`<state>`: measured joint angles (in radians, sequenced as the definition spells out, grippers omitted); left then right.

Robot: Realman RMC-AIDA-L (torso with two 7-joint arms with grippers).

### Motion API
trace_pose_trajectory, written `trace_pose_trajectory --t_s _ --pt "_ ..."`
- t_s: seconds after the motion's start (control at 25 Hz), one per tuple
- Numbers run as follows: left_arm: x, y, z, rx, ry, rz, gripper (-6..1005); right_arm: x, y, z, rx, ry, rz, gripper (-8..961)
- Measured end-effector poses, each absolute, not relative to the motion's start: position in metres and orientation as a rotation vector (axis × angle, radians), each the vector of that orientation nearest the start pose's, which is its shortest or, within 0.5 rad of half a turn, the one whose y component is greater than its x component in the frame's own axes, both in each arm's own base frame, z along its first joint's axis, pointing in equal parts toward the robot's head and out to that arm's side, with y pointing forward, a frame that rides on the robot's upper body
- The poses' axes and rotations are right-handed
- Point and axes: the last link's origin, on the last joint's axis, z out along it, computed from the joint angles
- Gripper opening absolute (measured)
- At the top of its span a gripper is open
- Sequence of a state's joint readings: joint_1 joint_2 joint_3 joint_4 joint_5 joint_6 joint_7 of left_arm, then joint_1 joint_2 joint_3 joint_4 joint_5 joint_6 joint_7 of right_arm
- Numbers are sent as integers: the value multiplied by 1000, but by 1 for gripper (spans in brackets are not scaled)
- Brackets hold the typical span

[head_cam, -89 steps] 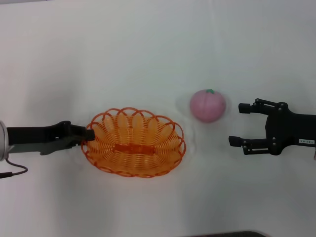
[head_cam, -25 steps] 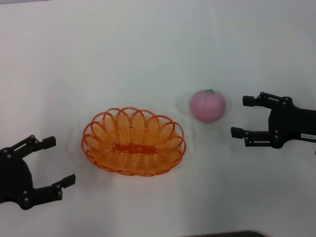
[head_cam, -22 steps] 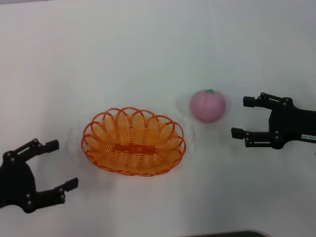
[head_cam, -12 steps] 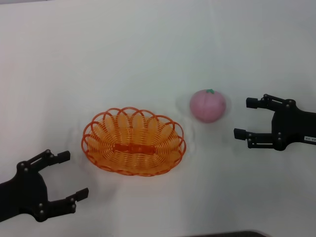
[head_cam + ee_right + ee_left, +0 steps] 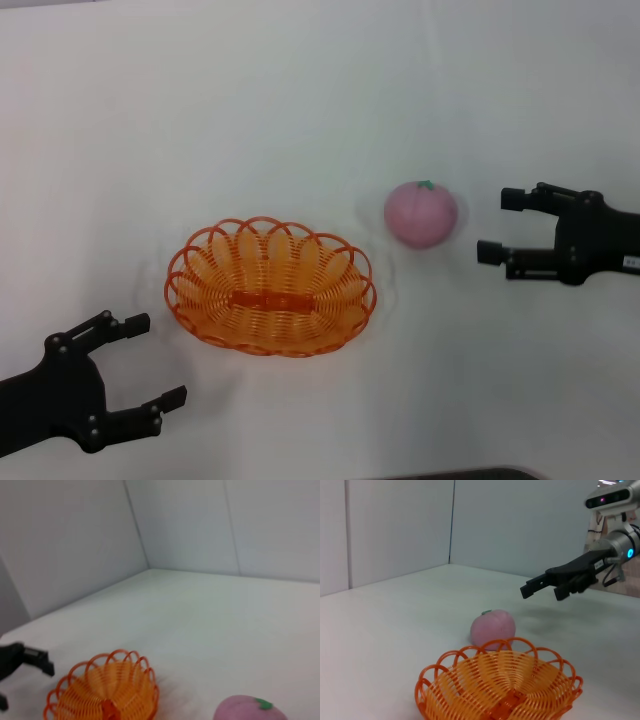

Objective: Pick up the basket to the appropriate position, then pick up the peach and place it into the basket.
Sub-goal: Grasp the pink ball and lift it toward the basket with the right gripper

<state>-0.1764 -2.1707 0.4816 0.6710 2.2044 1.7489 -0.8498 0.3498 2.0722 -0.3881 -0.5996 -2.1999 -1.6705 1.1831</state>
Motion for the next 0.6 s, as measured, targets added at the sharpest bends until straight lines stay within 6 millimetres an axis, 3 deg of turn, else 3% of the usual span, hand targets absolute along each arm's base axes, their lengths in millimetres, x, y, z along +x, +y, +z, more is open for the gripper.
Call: trace_pose_trajectory --t_s 0.4,0.6 --pt "-341 186 -22 -2690 -452 -652 907 330 292 46 -2448 1302 651 898" --pt "-342 185 -19 -2671 -459 -665 908 322 310 56 -2402 1460 602 897"
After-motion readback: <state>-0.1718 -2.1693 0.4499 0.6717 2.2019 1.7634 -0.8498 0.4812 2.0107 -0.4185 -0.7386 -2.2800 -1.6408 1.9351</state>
